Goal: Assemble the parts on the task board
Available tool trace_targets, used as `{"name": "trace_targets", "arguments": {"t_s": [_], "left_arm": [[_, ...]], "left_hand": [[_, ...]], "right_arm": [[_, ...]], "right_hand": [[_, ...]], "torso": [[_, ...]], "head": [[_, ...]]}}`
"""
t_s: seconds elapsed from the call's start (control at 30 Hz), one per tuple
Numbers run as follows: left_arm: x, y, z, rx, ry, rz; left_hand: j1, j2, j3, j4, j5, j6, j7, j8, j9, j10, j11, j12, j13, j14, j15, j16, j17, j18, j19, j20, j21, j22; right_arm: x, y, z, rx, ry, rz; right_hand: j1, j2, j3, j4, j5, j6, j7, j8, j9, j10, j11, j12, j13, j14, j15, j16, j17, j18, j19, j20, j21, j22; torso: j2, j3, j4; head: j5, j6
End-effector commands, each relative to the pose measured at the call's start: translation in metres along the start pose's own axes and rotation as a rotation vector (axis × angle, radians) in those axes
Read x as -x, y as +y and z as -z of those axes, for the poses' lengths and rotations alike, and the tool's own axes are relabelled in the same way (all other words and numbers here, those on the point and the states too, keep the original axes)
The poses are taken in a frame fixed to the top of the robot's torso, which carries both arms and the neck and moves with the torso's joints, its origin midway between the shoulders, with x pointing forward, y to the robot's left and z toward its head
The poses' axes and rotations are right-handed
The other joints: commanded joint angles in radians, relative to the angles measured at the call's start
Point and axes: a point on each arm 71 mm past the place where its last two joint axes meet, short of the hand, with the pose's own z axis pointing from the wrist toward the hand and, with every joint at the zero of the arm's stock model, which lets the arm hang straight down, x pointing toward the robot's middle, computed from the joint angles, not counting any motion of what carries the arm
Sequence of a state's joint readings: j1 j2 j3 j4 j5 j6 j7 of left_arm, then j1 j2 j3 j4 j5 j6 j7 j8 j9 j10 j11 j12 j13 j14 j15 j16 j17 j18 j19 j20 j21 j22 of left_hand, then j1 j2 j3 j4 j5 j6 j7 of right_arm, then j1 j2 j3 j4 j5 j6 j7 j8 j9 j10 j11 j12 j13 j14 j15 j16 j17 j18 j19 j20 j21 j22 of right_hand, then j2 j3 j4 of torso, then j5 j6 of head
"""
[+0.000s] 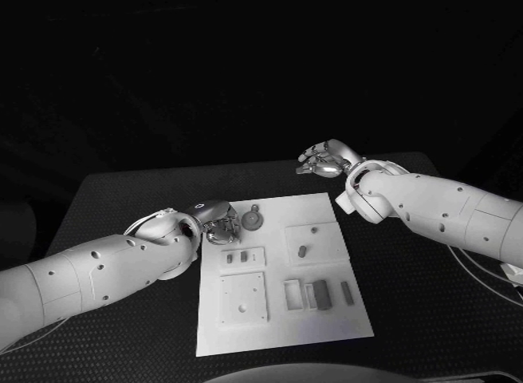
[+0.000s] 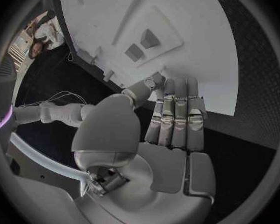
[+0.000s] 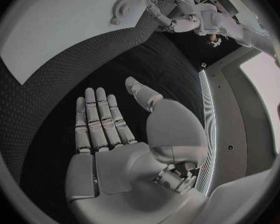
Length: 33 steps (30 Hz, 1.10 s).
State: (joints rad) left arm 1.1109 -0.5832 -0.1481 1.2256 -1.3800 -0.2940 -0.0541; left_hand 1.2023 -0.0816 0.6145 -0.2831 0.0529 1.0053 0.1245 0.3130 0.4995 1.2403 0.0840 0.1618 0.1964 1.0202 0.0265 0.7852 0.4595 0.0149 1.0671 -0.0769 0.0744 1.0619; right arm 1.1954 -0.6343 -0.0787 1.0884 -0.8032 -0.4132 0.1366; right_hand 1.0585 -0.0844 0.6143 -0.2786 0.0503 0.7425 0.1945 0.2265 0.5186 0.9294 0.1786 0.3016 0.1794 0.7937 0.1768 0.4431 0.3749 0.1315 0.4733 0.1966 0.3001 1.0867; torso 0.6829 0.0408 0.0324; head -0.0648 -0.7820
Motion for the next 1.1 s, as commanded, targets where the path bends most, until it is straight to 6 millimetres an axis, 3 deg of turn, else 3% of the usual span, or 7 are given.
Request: {"name": "trace_targets", "arguments": {"t_s": [0.03, 0.7, 1.1], "left_arm": [[-0.0020, -0.0011, 0.0004, -0.002, 0.035, -0.008], [-0.0041, -0.0035, 0.0006, -0.013, 0.052, -0.012], [-0.0067, -0.0065, -0.0034, -0.010, 0.067, -0.020]], "left_hand": [[-0.012, -0.001, 0.007, 0.000, 0.001, 0.006, -0.001, 0.004, -0.001, 0.007, 0.000, -0.004, 0.001, 0.001, -0.004, -0.006, 0.002, -0.001, 0.005, 0.002, -0.004, -0.001], [-0.012, 0.000, 0.008, 0.000, 0.001, 0.005, 0.000, 0.002, -0.002, 0.007, 0.001, -0.009, 0.001, 0.001, -0.003, -0.011, 0.006, -0.002, 0.004, 0.003, -0.005, -0.002], [-0.014, 0.001, 0.007, 0.001, 0.001, 0.003, 0.001, 0.001, -0.003, 0.007, 0.001, -0.012, 0.000, 0.001, -0.002, -0.015, 0.009, -0.003, 0.003, 0.003, -0.006, -0.002]], "right_arm": [[-0.0012, 0.0005, 0.0002, 0.006, 0.012, -0.002], [-0.0011, 0.0000, 0.0007, 0.005, 0.012, -0.002], [-0.0013, 0.0001, 0.0008, 0.005, 0.012, -0.002]], "right_hand": [[-0.003, -0.003, -0.006, 0.001, 0.000, -0.007, 0.035, 0.006, -0.002, 0.005, -0.001, -0.005, -0.002, 0.003, 0.002, -0.006, -0.001, -0.006, 0.002, 0.005, -0.004, 0.002], [-0.003, -0.003, -0.006, 0.001, 0.000, -0.007, 0.035, 0.006, -0.002, 0.006, -0.001, -0.006, -0.004, 0.004, 0.002, -0.007, -0.001, -0.006, 0.002, 0.005, -0.005, 0.003], [-0.002, -0.004, -0.006, 0.001, 0.000, -0.007, 0.035, 0.007, -0.004, 0.007, -0.001, -0.006, -0.008, 0.002, 0.003, -0.010, -0.002, -0.007, 0.001, 0.005, -0.007, 0.004]], "torso": [[0.000, 0.0000, -0.0006], [0.000, 0.0020, -0.0015], [0.001, 0.0014, -0.0015]], "head": [[0.000, -0.002], [-0.001, -0.004], [-0.003, -0.004]]}}
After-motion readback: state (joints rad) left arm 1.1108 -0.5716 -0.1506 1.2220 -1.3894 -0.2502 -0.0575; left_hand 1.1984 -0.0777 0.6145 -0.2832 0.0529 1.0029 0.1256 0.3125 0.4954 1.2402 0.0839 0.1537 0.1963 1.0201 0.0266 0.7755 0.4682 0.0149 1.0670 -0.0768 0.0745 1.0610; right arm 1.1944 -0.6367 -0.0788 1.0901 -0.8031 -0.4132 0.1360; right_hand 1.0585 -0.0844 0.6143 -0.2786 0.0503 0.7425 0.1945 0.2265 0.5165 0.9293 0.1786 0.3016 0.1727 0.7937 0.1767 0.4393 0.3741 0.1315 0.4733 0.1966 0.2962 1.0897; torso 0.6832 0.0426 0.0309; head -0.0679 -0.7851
